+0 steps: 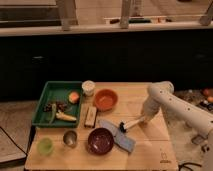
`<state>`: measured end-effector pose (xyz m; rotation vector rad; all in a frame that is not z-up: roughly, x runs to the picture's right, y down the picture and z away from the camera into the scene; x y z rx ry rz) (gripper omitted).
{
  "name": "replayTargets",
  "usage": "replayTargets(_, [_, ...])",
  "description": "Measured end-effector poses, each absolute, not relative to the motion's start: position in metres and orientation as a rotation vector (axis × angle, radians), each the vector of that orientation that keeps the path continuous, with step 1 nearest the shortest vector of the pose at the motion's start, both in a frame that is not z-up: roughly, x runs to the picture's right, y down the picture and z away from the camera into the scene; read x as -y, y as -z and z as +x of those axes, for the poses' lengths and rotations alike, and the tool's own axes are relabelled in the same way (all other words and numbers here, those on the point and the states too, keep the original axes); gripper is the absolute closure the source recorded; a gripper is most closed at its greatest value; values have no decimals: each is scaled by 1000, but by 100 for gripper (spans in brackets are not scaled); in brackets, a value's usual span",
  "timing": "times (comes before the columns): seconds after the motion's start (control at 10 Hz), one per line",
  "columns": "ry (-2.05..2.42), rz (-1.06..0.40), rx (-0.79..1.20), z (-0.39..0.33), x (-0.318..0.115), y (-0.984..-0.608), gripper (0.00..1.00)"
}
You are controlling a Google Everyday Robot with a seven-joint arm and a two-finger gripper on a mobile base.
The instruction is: Place brush in purple bowl
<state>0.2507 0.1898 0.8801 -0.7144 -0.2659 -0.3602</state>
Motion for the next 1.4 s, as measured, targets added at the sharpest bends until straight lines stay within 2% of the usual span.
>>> replayTargets(0.4, [416, -683, 254, 205, -168, -894, 100])
replayTargets(1.0, [421, -644, 254, 212, -143, -893, 100])
replayTargets(1.4, [415, -633, 363, 214, -123, -885, 100])
